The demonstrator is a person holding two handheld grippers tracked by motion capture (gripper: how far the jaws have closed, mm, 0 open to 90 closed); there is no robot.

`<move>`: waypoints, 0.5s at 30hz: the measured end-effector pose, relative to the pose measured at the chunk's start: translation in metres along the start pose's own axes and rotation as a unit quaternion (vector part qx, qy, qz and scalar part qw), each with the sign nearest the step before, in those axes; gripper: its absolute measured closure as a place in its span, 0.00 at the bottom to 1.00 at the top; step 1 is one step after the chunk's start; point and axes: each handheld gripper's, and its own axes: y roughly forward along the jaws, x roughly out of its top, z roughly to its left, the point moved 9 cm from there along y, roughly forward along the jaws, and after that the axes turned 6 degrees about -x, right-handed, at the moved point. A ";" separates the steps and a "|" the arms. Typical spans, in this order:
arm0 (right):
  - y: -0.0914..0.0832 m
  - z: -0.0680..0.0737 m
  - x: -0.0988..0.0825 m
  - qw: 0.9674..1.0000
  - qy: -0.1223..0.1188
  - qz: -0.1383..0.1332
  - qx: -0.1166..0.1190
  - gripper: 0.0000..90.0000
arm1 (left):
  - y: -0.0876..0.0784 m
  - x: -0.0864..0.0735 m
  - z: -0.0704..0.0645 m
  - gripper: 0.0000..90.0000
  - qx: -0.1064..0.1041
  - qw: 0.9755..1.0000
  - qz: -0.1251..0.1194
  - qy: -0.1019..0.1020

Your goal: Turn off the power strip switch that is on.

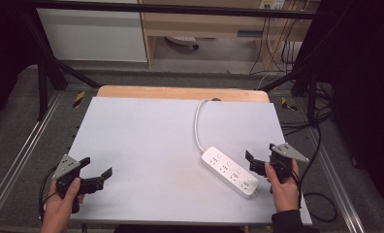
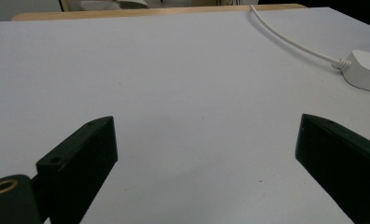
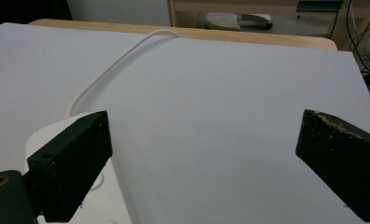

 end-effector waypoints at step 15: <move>0.013 -0.026 -0.028 0.998 -0.003 0.054 -0.038 0.06 | 0.000 0.000 -0.001 0.06 -0.002 1.000 0.000 0.001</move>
